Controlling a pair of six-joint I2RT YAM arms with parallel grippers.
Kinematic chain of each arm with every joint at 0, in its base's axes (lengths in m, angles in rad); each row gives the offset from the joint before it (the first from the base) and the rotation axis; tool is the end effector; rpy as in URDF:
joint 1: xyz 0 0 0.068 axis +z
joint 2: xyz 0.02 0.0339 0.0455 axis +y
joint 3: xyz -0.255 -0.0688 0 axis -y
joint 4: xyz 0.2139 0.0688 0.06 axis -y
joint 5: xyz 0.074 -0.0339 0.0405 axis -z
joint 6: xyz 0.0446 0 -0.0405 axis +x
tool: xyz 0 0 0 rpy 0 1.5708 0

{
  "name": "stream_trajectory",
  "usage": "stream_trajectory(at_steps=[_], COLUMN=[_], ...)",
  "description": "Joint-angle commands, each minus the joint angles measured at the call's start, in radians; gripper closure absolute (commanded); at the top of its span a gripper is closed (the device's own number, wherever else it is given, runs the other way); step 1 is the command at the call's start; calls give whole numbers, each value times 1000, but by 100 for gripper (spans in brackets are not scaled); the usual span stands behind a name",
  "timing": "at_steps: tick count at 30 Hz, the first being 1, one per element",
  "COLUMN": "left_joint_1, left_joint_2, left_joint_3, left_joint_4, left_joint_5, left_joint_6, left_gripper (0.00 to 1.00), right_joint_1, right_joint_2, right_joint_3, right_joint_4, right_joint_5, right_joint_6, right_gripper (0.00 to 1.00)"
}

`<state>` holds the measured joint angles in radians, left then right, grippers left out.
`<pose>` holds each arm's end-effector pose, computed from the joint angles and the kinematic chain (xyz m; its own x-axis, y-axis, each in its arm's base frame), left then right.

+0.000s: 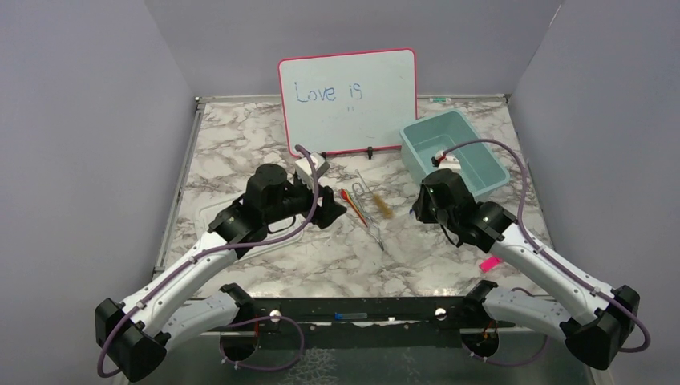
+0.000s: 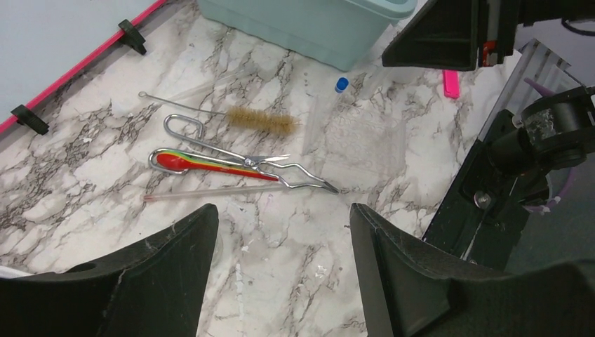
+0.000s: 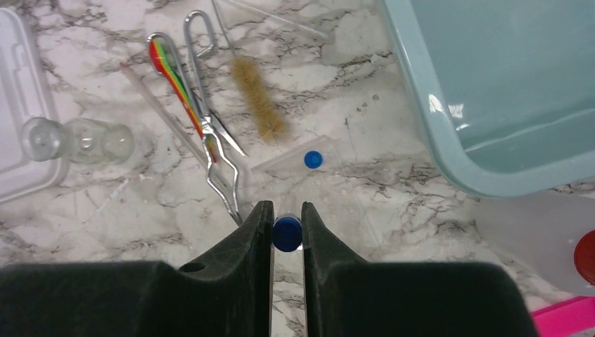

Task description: Organize the chemistry lab equipment

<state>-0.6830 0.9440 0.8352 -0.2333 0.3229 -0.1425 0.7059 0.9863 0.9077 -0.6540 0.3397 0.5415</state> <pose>0.1455 -0.1367 0.3174 -0.3755 0.1319 -0.9174 0.7850 0.5715 -0.2392 0.1493 0.1077 0.2916 -0.6543 0.0809 -0.7519 -0.1003 0.9762 0.1922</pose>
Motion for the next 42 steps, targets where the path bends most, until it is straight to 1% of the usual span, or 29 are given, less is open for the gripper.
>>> stream_trajectory(at_steps=[1,4,10,14,18,24,28,34,37,42], left_joint_1=[-4,-3,-4,-4,-4,-4,-4,-4,-4,-4], left_joint_2=[-36,-45,-34,-32,-31,-28,-29,-28,-30,-28], left_joint_3=[-18,-33,-30,-28,-33,-33,-33,-35,-36,-37], left_joint_4=[35,49,59,54,58,58,59,58,58,60], left_joint_5=[-37,-44,-47,-53,-58,-59,-60,-58,-58,-56], left_joint_6=[-18,-17,-4,5,6,8,9,6,6,5], left_gripper=[28,26,25,25,25,25,25,25,25,25], right_joint_1=[21,68,184,197,205,208,210,210,210,210], right_joint_2=[-31,-28,35,62,62,49,10,-46,-44,-17], right_joint_3=[-75,-115,-154,-187,-251,-304,-325,-326,-312,-327], right_joint_4=[30,40,41,44,165,226,270,293,276,297], right_joint_5=[126,220,406,469,472,473,463,481,483,484], right_joint_6=[76,121,230,292,231,232,191,141,143,149], right_gripper=[93,94,94,94,93,93,93,93,93,93])
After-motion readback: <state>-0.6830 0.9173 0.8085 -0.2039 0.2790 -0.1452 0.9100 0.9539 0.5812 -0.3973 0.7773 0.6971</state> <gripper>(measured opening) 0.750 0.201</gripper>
